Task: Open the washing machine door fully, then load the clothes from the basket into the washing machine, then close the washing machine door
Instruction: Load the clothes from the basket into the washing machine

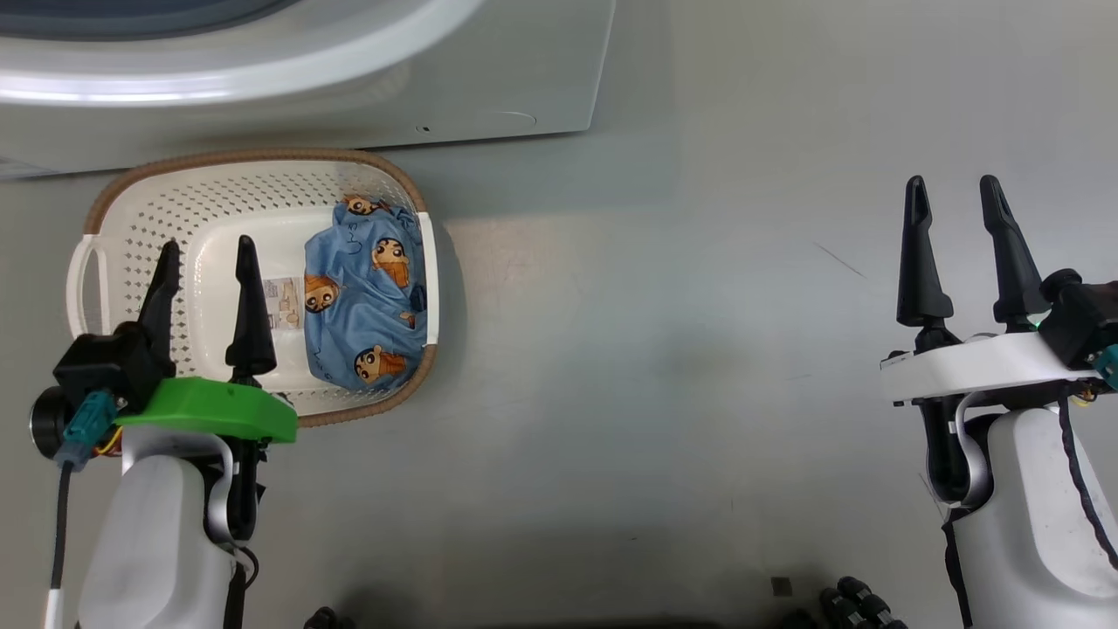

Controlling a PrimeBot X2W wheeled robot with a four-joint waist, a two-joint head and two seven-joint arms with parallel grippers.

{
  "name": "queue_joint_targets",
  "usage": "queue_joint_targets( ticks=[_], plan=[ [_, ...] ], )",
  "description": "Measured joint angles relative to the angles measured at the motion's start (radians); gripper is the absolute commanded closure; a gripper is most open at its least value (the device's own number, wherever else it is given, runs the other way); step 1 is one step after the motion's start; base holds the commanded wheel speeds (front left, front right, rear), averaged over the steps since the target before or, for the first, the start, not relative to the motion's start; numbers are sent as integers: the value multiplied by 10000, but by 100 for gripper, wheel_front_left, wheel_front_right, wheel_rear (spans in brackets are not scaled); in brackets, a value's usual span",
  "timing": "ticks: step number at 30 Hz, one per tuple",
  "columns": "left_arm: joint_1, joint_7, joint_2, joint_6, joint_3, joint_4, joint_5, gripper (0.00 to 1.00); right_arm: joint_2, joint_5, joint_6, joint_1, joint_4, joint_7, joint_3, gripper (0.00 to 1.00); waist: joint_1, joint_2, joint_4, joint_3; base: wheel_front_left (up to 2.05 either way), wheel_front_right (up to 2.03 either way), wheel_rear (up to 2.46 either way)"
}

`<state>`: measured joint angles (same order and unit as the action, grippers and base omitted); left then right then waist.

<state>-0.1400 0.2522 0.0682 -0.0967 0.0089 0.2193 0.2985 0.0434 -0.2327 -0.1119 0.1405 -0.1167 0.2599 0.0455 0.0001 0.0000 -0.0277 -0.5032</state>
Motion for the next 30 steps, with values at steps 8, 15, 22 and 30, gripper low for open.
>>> queue_joint_targets(
  ticks=[8,15,22,30],
  plan=[
    [-754,0,-81,-82,-67,608,33,0,4,61,0,348,138,2,0,0,0,0,7,-1015,0,0,0],
    [-1515,-2,-61,-96,-84,1298,148,0,6,67,0,626,255,2,54,0,0,0,-42,-1815,0,0,0],
    [-2446,-136,173,-174,-111,1894,303,0,12,69,0,815,299,2,132,0,0,0,-133,-2563,0,0,0],
    [-3527,-604,520,-184,-50,2732,537,0,15,69,-2,1177,407,2,314,0,0,0,-259,-3349,0,0,0]
  ],
)
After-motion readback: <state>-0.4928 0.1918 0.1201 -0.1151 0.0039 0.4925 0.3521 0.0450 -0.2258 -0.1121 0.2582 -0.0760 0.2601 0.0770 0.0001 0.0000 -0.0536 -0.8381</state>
